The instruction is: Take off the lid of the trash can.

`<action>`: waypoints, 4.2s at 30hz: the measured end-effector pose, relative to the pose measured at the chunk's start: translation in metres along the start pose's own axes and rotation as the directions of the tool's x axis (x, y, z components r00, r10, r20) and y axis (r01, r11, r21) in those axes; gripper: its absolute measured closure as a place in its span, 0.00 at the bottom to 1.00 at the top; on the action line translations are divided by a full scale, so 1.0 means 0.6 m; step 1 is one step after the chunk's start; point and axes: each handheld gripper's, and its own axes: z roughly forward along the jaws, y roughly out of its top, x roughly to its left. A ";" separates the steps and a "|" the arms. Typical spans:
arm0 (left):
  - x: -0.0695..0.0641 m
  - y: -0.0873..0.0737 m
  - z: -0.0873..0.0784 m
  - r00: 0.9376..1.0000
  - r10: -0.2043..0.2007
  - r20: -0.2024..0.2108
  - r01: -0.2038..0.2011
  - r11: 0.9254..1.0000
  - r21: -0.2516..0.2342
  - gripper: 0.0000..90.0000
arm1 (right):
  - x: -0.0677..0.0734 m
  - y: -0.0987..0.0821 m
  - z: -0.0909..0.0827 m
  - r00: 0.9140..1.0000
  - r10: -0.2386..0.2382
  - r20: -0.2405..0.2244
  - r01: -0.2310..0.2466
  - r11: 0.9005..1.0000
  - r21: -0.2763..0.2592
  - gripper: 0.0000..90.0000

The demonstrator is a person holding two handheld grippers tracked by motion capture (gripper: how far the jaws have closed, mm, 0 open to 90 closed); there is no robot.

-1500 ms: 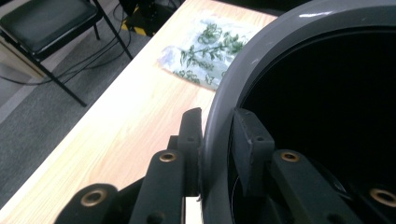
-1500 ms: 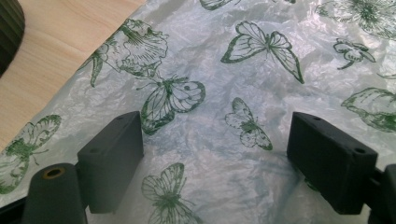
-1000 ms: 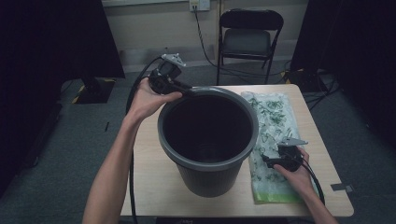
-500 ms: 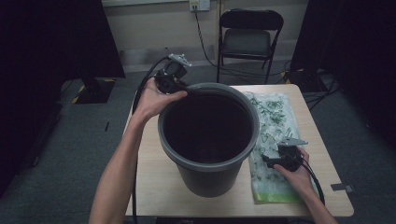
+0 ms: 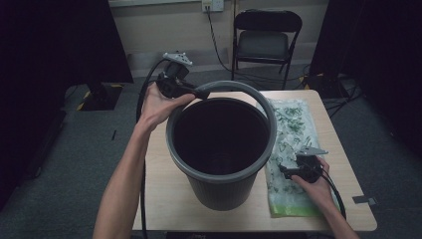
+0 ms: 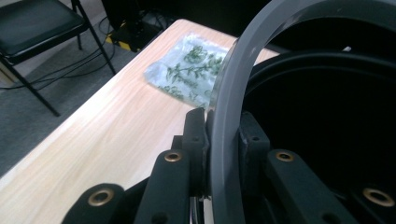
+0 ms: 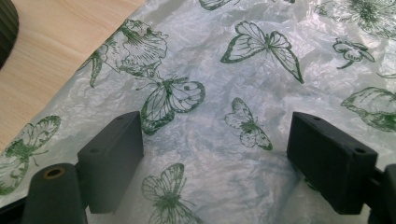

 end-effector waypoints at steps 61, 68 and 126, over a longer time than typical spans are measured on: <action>0.160 -0.137 -0.086 0.808 -0.581 -0.092 0.547 0.800 -0.248 0.88 | 0.001 0.001 0.001 1.000 0.010 0.008 -0.010 1.000 0.000 0.20; 0.169 -0.144 -0.087 0.791 -0.601 -0.116 0.563 0.789 -0.246 0.88 | 0.001 0.001 0.001 1.000 0.011 0.008 -0.011 1.000 0.000 0.20; 0.236 -0.408 -0.013 0.440 -0.742 -0.506 0.748 0.615 -0.250 0.87 | 0.001 0.001 0.001 1.000 0.011 0.009 -0.011 1.000 0.000 0.20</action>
